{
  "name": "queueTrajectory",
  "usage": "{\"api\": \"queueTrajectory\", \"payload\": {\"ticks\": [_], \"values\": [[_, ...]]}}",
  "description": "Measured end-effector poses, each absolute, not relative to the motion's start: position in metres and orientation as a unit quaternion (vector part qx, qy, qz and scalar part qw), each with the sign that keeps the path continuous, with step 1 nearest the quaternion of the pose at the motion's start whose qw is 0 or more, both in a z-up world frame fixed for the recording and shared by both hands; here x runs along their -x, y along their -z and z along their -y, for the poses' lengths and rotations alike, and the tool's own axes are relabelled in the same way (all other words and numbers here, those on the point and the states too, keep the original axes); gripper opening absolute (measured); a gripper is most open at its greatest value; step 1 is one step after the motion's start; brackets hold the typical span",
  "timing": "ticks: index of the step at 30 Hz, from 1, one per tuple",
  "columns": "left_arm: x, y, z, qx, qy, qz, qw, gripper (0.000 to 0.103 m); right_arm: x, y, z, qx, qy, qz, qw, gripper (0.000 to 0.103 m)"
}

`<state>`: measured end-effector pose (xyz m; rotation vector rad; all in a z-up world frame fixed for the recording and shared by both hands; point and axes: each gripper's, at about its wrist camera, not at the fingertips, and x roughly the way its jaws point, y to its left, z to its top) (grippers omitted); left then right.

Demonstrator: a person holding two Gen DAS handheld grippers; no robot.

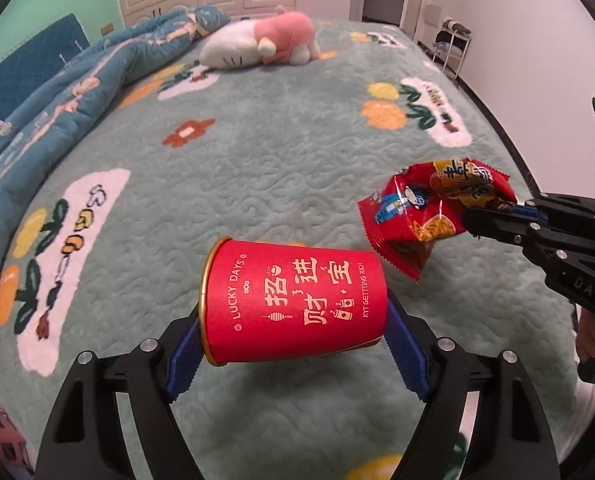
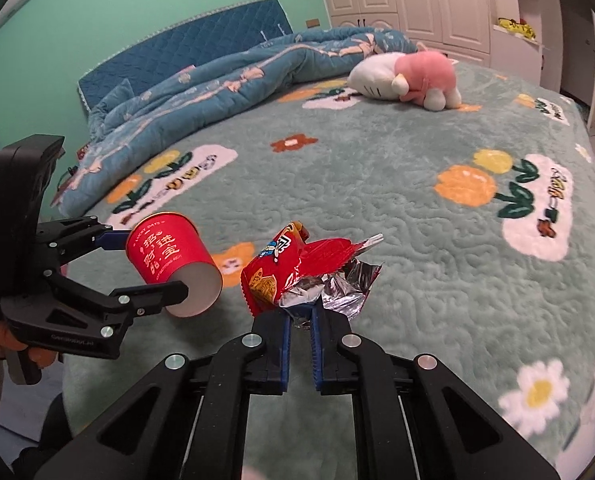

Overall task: Collect trash
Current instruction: 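Carry the red cup and snack wrapper with both tools to the orange bucket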

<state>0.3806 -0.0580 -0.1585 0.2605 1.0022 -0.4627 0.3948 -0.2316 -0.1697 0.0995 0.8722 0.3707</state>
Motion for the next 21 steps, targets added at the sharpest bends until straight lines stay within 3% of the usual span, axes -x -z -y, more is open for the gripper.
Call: {"api": "queueTrajectory", "payload": {"ticks": [21], "values": [[-0.216, 0.081, 0.137, -0.172, 0.293, -0.410, 0.847, 0.080, -0.172, 0.076, 0.306, -0.106, -0.124, -0.351, 0.922, 0.009]]}}
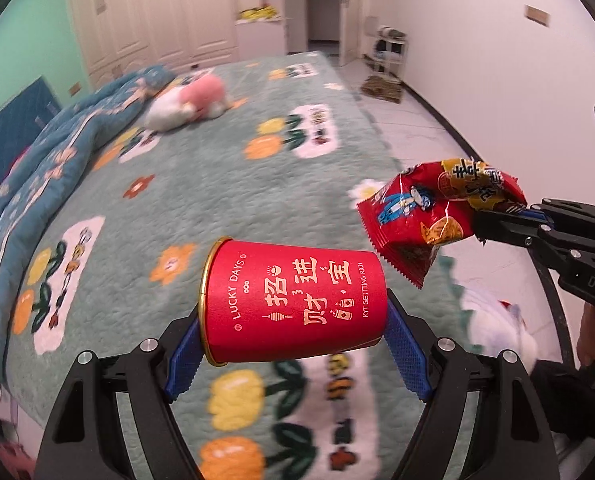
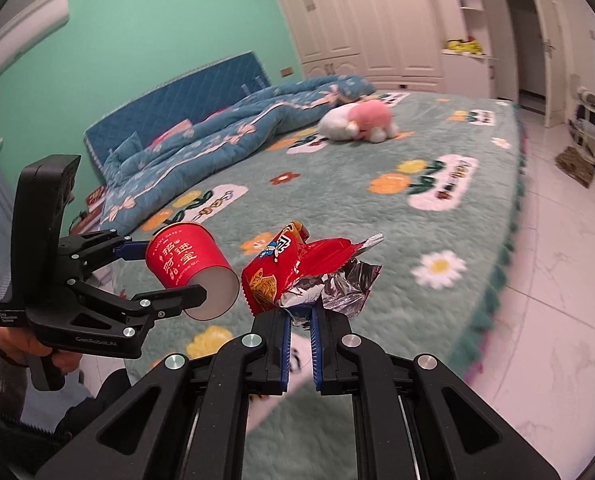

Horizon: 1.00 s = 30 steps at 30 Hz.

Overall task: Collect trash
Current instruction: 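Carry the red cup and snack wrapper with both tools to the orange bucket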

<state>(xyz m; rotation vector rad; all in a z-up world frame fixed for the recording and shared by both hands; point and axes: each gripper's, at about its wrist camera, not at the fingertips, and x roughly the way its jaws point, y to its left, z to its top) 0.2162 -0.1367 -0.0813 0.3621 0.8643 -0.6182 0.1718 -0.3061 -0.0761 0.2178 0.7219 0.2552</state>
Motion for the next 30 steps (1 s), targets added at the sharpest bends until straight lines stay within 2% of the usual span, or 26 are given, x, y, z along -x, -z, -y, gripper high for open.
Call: {"api": "queueTrajectory", "payload": {"ticks": [19, 30], "values": [[-0.091, 0.098, 0.338, -0.289, 0.488, -0.356, 0.743, 0.080, 0.054, 0.090, 0.477, -0.208, 0.114, -0.312, 0.920, 0.009], [-0.050, 0.146, 0.423, -0.335, 0.545, -0.373, 0.672, 0.080, 0.141, 0.167, 0.556, -0.269, 0.224, -0.369, 0.861, 0.009]]}}
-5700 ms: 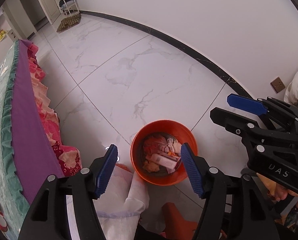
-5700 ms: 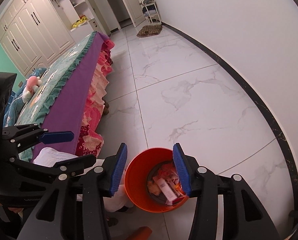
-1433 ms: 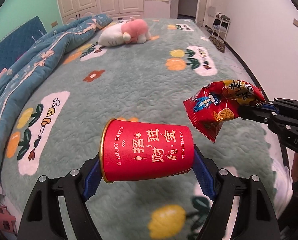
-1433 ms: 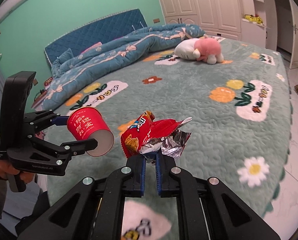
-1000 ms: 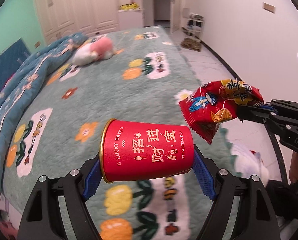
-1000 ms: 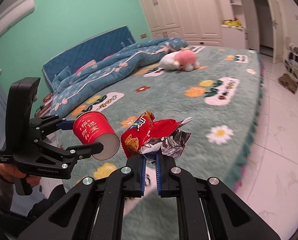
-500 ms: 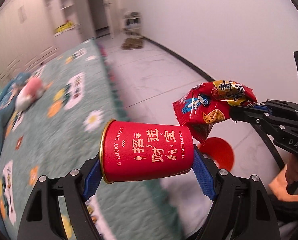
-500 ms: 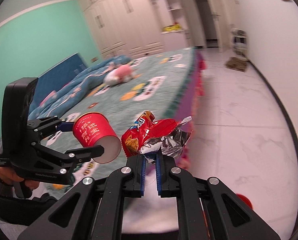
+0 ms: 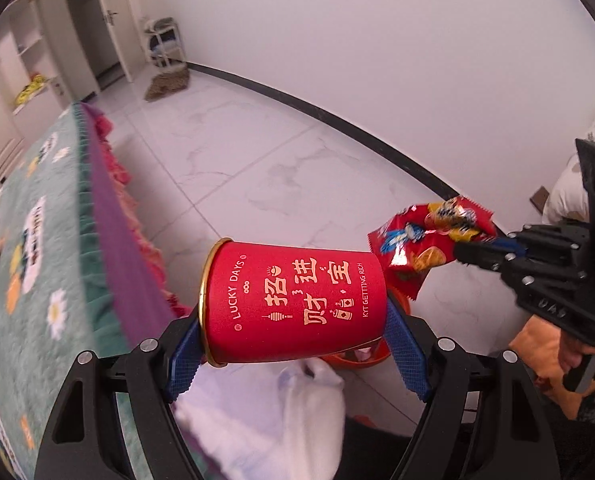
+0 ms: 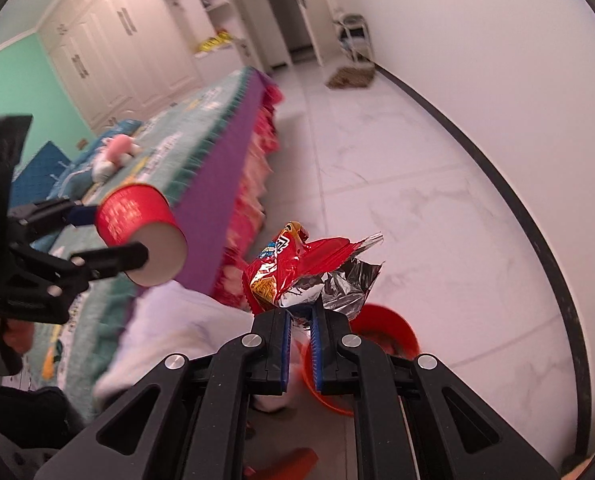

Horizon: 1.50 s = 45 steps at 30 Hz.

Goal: Collect trash

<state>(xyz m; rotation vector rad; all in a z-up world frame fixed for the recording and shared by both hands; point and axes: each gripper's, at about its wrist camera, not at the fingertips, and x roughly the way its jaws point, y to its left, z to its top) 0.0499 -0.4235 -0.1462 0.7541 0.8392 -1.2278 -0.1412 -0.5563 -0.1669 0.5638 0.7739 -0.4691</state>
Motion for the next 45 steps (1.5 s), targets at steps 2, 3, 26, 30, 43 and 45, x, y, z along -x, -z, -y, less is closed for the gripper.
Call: {"api": "queueTrajectory", "payload": {"ticks": [2, 3, 26, 30, 43, 45], "values": [[-0.046, 0.154, 0.434, -0.338, 0.548, -0.380, 0.664, 0.080, 0.142, 0.181, 0.564, -0.275, 0.227, -0.377, 0.855, 0.009], [-0.046, 0.161, 0.441, -0.341, 0.548, -0.385, 0.659, 0.080, 0.143, 0.191, 0.571, -0.278, 0.232, -0.385, 0.849, 0.009], [-0.018, 0.221, 0.510, -0.397, 0.557, -0.425, 0.593, 0.080, 0.146, 0.264, 0.616, -0.318, 0.286, -0.406, 0.807, 0.044], [-0.006, 0.223, 0.515, -0.411, 0.560, -0.414, 0.588, 0.081, 0.155, 0.259, 0.621, -0.316, 0.298, -0.400, 0.807, 0.044], [-0.005, 0.222, 0.517, -0.418, 0.555, -0.406, 0.594, 0.089, 0.158, 0.248, 0.623, -0.312, 0.299, -0.393, 0.812, 0.044], [-0.005, 0.219, 0.515, -0.415, 0.554, -0.405, 0.597, 0.089, 0.158, 0.242, 0.621, -0.311, 0.298, -0.389, 0.814, 0.044]]}}
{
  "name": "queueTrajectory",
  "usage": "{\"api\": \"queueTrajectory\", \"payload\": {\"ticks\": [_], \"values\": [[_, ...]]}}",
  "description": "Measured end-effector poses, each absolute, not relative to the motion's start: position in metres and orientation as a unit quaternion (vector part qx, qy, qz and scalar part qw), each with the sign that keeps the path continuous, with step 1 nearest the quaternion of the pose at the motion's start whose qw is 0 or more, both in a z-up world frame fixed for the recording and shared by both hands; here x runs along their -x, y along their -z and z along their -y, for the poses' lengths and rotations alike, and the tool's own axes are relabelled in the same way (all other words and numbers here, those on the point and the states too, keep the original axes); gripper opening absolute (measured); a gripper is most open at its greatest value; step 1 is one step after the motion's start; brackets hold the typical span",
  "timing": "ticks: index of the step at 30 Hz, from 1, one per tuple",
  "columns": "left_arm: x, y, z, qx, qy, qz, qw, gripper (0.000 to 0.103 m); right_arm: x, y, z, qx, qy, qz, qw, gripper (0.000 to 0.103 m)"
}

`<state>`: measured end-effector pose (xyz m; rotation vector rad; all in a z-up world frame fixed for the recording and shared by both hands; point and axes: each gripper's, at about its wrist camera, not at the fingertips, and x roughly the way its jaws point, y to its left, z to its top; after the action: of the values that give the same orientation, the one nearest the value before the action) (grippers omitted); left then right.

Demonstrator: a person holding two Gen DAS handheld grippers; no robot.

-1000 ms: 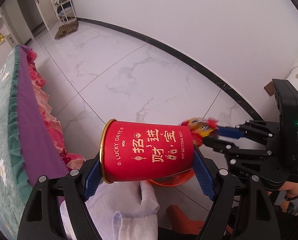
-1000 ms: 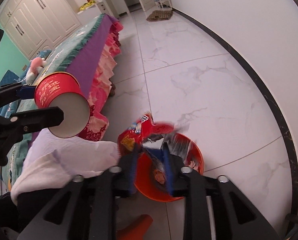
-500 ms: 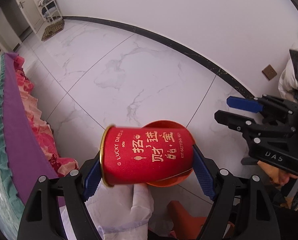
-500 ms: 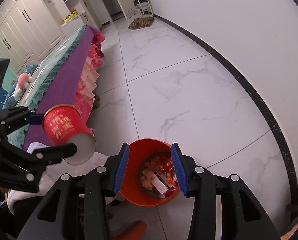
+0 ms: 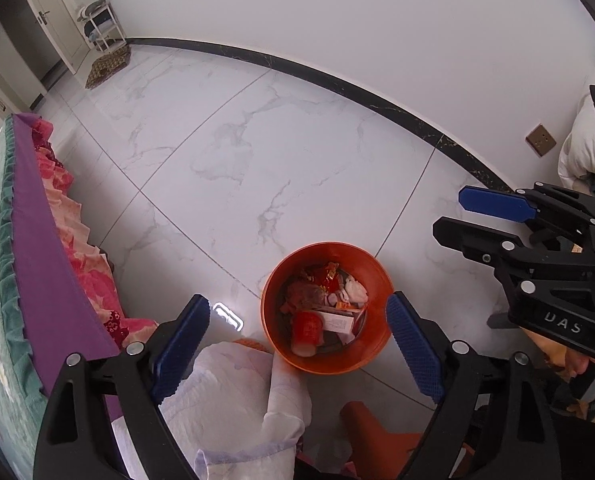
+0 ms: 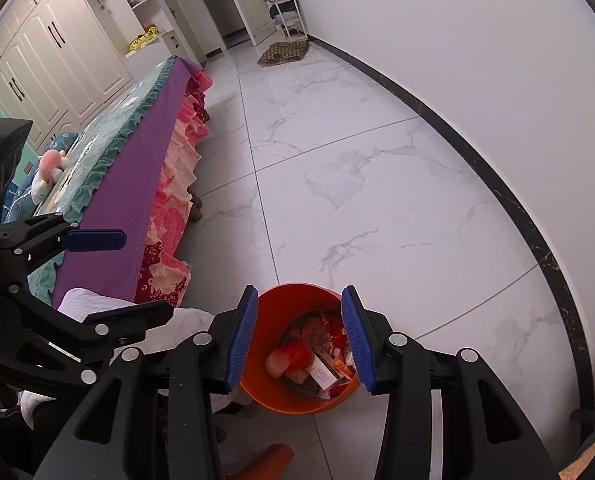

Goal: Collect trash

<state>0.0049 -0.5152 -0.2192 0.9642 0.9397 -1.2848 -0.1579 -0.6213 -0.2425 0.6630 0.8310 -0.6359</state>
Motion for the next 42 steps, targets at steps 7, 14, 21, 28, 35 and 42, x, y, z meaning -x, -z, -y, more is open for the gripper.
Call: {"api": "queueTrajectory", "payload": {"ticks": [7, 14, 21, 28, 35, 42], "values": [[-0.017, 0.195, 0.495, -0.390, 0.546, -0.390, 0.631, 0.089, 0.148, 0.213, 0.606, -0.299, 0.283, -0.368, 0.834, 0.044], [-0.032, 0.158, 0.456, -0.355, 0.523, -0.367, 0.683, 0.089, 0.121, 0.165, 0.570, -0.266, 0.242, -0.335, 0.871, 0.050], [-0.056, 0.115, 0.397, -0.297, 0.484, -0.348, 0.746, 0.089, 0.085, 0.116, 0.525, -0.220, 0.190, -0.307, 0.906, 0.051], [-0.088, 0.078, 0.320, -0.231, 0.404, -0.332, 0.820, 0.089, 0.037, 0.078, 0.466, -0.184, 0.109, -0.283, 0.935, 0.055], [-0.110, 0.051, 0.226, -0.175, 0.294, -0.318, 0.885, 0.093, -0.015, 0.042, 0.398, -0.138, 0.011, -0.261, 0.955, 0.055], [-0.122, 0.029, 0.135, -0.112, 0.172, -0.297, 0.932, 0.095, -0.061, 0.014, 0.306, -0.096, -0.088, -0.234, 0.963, 0.063]]}}
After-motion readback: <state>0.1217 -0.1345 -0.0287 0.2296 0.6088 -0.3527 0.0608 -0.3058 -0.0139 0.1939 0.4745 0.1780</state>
